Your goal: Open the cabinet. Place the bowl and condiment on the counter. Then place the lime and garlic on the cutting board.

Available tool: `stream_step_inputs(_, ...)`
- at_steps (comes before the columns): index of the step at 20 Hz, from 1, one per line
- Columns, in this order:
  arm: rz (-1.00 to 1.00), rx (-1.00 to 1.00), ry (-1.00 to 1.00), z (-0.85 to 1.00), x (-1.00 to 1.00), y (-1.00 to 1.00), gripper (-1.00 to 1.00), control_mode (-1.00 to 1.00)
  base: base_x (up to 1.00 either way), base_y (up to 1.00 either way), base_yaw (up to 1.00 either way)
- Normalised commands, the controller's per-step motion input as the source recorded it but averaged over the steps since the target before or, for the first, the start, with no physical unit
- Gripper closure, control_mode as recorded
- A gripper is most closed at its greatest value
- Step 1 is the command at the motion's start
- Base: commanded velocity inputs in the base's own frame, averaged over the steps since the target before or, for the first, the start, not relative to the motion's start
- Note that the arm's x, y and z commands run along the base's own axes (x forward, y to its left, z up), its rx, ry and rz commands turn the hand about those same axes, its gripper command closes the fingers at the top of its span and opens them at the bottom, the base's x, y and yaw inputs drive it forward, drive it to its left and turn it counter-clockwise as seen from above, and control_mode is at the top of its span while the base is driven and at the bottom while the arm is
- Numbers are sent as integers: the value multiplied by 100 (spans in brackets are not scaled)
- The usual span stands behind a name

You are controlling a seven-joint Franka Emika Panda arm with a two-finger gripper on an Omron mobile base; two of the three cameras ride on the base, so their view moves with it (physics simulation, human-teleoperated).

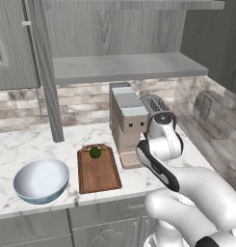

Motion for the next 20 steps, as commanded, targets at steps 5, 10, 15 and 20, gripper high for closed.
stream_step_inputs(5,-3,0,0,-19,0,-1,-100,-100,0,0,0)
stream_step_inputs(10,-2,0,0,-17,1,-1,-100,-100,0,0,0)
stream_step_inputs(15,-2,0,0,-4,1,-1,-100,-100,0,0,0)
stream_step_inputs(20,-3,0,0,-2,8,-1,-100,-100,0,0,0)
